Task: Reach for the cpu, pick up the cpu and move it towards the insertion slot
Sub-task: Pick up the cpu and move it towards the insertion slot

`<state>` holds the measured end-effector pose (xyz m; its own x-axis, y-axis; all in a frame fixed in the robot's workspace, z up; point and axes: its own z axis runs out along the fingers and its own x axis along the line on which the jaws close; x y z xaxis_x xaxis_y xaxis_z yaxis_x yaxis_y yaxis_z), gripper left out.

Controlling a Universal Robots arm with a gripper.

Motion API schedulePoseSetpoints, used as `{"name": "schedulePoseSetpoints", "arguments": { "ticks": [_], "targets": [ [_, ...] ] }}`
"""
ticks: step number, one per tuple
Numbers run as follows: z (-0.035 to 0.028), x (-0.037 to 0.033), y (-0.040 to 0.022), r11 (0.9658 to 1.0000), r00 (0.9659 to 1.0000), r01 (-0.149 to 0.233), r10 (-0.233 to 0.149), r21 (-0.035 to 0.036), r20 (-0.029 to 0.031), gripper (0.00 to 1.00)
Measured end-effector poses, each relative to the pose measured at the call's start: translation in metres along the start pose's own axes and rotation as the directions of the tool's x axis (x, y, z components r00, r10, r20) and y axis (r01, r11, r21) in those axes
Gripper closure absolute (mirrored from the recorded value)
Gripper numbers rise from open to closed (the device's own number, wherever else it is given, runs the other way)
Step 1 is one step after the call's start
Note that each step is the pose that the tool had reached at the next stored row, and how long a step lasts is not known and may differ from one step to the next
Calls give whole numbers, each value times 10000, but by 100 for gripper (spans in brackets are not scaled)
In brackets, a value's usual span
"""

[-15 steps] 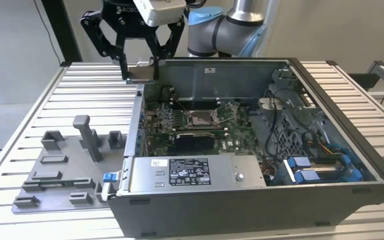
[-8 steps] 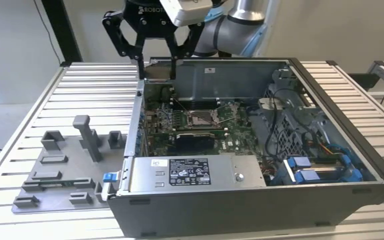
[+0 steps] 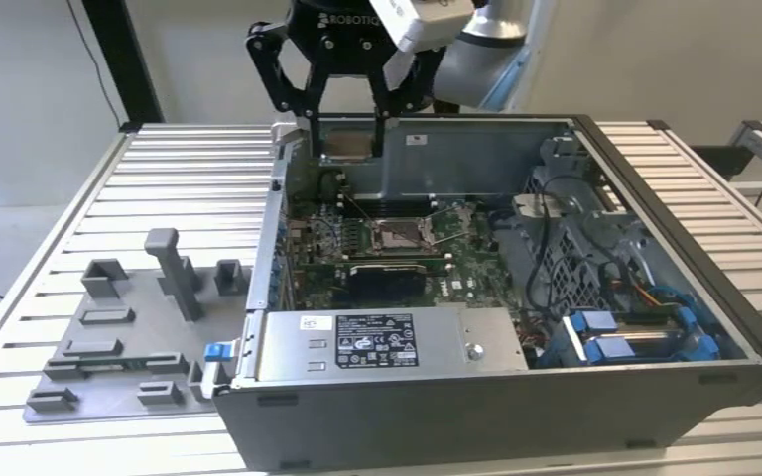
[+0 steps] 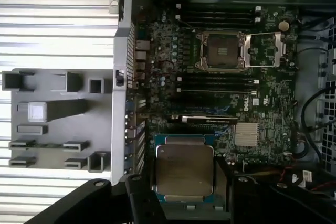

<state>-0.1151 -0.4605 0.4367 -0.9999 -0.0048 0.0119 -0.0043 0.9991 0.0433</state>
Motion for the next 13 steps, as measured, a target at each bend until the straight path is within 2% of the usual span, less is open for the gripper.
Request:
{"name": "schedulePoseSetpoints", "arguments": {
  "ticks": [13],
  "targets": [
    [-7,-580,-2,10000,10000,0,0,0,0,100]
  ]
}}
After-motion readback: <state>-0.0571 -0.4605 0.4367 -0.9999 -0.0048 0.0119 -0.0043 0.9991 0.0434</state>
